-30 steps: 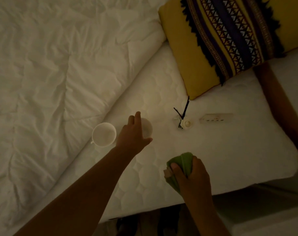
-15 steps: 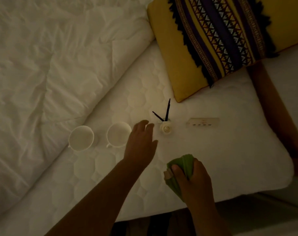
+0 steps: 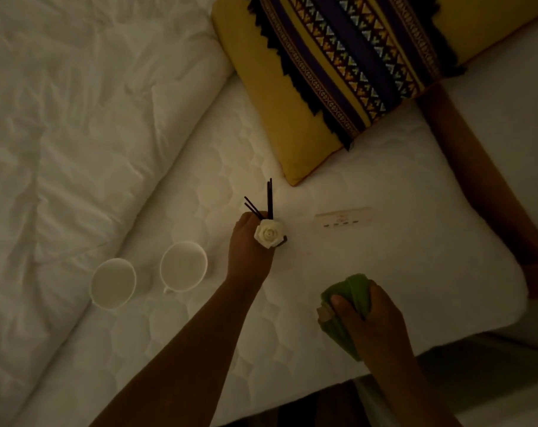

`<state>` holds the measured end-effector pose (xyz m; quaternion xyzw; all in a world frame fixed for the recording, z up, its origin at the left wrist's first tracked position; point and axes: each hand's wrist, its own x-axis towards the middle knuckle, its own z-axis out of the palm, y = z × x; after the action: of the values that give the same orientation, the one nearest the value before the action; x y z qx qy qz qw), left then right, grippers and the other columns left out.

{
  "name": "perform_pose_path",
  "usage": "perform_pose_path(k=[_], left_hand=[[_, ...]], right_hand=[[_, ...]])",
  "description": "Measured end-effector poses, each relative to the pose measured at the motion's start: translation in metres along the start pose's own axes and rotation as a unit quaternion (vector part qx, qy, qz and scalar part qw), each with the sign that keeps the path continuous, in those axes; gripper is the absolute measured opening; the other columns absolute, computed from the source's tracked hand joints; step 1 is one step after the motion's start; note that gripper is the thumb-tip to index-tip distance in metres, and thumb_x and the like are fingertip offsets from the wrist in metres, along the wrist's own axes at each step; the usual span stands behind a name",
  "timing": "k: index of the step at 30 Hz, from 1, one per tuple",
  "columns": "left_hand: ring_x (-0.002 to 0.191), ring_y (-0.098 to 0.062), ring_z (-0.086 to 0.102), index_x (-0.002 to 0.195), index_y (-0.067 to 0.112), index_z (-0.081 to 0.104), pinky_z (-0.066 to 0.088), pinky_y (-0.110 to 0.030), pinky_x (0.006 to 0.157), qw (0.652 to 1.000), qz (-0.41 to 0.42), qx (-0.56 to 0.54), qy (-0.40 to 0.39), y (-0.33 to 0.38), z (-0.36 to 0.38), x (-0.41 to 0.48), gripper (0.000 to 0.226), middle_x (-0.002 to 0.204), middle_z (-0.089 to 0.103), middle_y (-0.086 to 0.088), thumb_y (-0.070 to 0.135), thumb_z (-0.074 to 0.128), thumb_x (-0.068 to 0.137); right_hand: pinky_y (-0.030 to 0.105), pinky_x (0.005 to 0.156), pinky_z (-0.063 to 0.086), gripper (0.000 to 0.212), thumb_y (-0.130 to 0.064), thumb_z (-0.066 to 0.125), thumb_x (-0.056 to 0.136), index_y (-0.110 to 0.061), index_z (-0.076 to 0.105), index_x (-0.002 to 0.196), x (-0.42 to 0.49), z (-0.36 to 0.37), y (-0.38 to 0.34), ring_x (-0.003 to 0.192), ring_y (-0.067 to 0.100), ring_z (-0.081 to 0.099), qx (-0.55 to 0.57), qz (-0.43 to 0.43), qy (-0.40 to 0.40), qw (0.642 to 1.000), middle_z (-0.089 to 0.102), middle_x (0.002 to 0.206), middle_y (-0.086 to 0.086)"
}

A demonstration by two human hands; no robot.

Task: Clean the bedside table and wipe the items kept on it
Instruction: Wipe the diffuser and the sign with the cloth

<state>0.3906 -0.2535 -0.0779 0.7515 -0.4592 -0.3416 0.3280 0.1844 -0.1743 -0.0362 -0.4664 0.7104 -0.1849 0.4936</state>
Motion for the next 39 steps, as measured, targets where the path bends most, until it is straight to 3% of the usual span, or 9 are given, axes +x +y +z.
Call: perform_pose_path(k=[6,10,12,17,23,27,32,36,39], left_hand=[[0.073,0.01,0.063,0.088,0.032,0.064,0.047,-0.005,0.056,0.994,-0.085,-0.064,-0.008,0.013,-0.02,-0.007,0.022,0.082,0.066,0.016,0.017,0.076,0.079],[0.081,-0.004,0.069,0.089,0.026,0.065,0.056,-0.024,0.072,0.99,-0.094,-0.099,-0.043,0.026,-0.044,-0.023,0.015,0.089,0.072,0.005,0.018,0.075,0.081],[0.074,-0.017,0.071,0.079,0.028,0.066,0.061,-0.034,0.068,0.987,-0.103,-0.113,-0.053,0.037,-0.054,-0.032,0.012,0.079,0.073,0.002,0.02,0.075,0.081],[0.057,-0.004,0.066,0.065,0.03,0.062,0.054,-0.018,0.049,0.99,-0.116,-0.084,-0.015,0.047,-0.072,-0.05,0.022,0.064,0.068,0.005,0.023,0.073,0.082],[0.068,-0.007,0.062,0.077,0.026,0.061,0.045,-0.019,0.059,0.996,-0.06,0.001,-0.071,0.053,-0.099,-0.056,0.012,0.074,0.064,0.01,0.03,0.07,0.084],[0.074,0.0,0.059,0.09,0.021,0.067,0.04,-0.014,0.061,0.994,-0.008,0.04,-0.101,0.052,-0.129,-0.055,0.016,0.079,0.062,0.013,0.035,0.07,0.083],[0.083,0.001,0.063,0.098,0.022,0.071,0.046,-0.013,0.072,0.981,0.049,0.005,-0.19,0.047,-0.162,-0.057,0.019,0.092,0.069,0.01,0.034,0.071,0.082],[0.085,0.011,0.062,0.088,0.046,0.06,0.05,-0.006,0.068,0.97,0.074,-0.022,-0.232,0.045,-0.172,-0.059,0.026,0.086,0.067,0.027,0.027,0.075,0.079],[0.088,0.01,0.062,0.091,0.046,0.06,0.048,-0.004,0.068,0.967,0.071,-0.057,-0.237,0.041,-0.178,-0.06,0.029,0.09,0.068,0.021,0.024,0.074,0.08]], right_hand=[[0.025,0.063,0.049,0.032,-0.041,0.069,0.081,-0.015,0.052,0.09,0.004,0.026,-0.036,0.075,0.018,0.058,0.033,-0.062,0.071,0.995,0.056,0.085,0.006],[0.012,0.066,0.047,0.029,-0.036,0.069,0.081,-0.025,0.047,0.097,0.001,0.047,-0.064,0.083,0.001,0.055,0.074,-0.134,0.123,0.98,0.052,0.093,-0.003],[0.011,0.074,0.049,0.036,-0.032,0.069,0.081,-0.023,0.046,0.107,0.0,0.057,-0.077,0.092,0.001,0.054,0.094,-0.164,0.132,0.973,0.052,0.102,-0.002],[0.021,0.075,0.053,0.032,-0.022,0.066,0.082,-0.025,0.047,0.107,-0.008,0.085,-0.093,0.087,0.006,0.057,0.139,-0.175,0.13,0.966,0.054,0.098,-0.001],[0.023,0.078,0.055,0.022,-0.022,0.065,0.087,-0.039,0.053,0.096,-0.013,0.098,-0.108,0.085,0.004,0.062,0.264,-0.09,0.14,0.95,0.061,0.094,-0.009],[0.038,0.073,0.058,0.007,-0.016,0.062,0.086,-0.014,0.065,0.093,-0.005,0.099,-0.124,0.083,0.025,0.068,0.313,0.023,0.049,0.948,0.068,0.091,0.012],[0.037,0.069,0.057,0.011,-0.019,0.065,0.084,-0.015,0.075,0.084,-0.002,0.094,-0.134,0.08,0.026,0.07,0.363,0.133,-0.144,0.911,0.072,0.094,0.017],[0.053,0.102,0.04,0.072,-0.029,0.069,0.064,0.001,0.056,0.128,-0.01,0.102,-0.139,0.109,0.038,0.056,0.431,0.217,-0.185,0.856,0.059,0.128,0.026],[0.051,0.103,0.041,0.073,-0.026,0.073,0.062,0.001,0.058,0.127,-0.011,0.103,-0.14,0.119,0.04,0.055,0.42,0.209,-0.194,0.862,0.058,0.129,0.027]])
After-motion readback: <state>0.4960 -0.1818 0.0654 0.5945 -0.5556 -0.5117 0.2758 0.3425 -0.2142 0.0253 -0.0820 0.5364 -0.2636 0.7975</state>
